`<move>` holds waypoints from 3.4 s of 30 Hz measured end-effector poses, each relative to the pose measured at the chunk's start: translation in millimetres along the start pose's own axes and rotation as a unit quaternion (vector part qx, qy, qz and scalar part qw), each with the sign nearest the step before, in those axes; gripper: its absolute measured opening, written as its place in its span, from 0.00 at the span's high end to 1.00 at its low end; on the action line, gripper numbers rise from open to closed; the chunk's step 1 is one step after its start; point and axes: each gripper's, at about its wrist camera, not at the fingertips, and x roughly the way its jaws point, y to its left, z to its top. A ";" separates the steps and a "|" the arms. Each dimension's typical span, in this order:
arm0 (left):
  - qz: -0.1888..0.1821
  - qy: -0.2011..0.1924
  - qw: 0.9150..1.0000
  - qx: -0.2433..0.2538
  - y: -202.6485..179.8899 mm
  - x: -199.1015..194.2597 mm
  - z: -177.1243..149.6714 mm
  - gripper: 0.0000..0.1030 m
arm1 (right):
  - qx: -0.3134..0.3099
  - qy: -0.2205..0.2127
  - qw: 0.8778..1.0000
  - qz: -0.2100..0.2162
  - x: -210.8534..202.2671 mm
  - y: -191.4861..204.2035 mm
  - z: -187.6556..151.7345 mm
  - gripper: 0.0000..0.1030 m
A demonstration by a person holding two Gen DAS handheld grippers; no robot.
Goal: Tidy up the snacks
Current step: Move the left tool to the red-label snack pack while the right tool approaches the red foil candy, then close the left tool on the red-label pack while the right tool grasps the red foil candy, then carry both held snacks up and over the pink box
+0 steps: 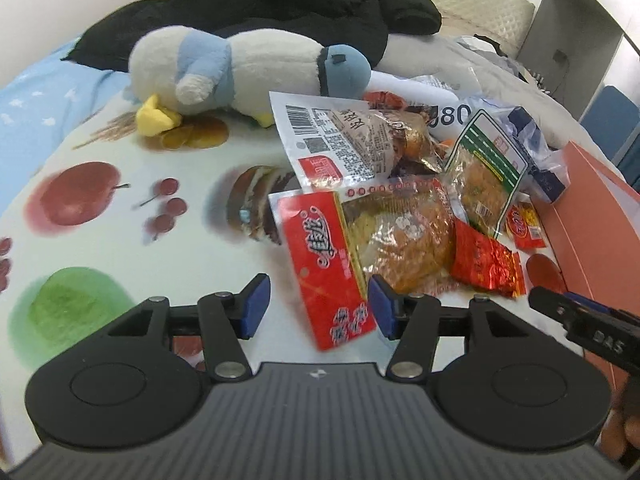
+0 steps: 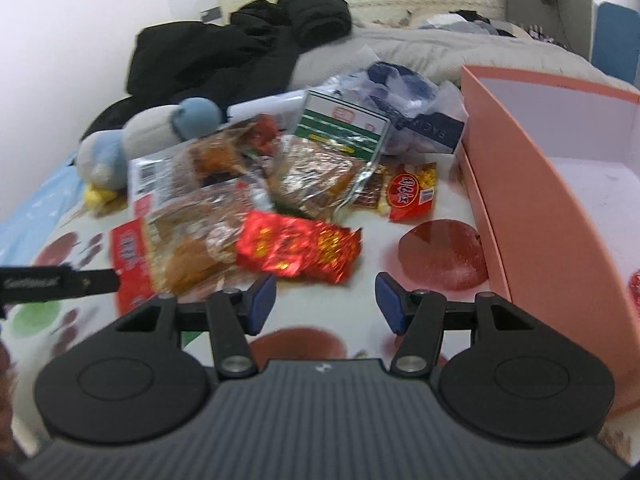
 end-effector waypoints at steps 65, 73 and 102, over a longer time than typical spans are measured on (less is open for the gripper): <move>0.022 0.147 0.989 0.020 -60.4 -105.5 -81.6 0.29 | -0.011 0.057 0.998 0.006 -79.4 -35.6 -81.3 0.36; -0.069 0.142 0.966 0.203 -111.3 -74.0 -50.5 0.20 | -0.043 0.028 0.998 0.019 -76.4 -33.2 -83.2 0.38; -0.046 0.155 0.963 0.214 -126.3 -30.6 -69.6 0.71 | -0.039 0.019 0.999 0.018 -69.4 -40.1 -82.5 0.62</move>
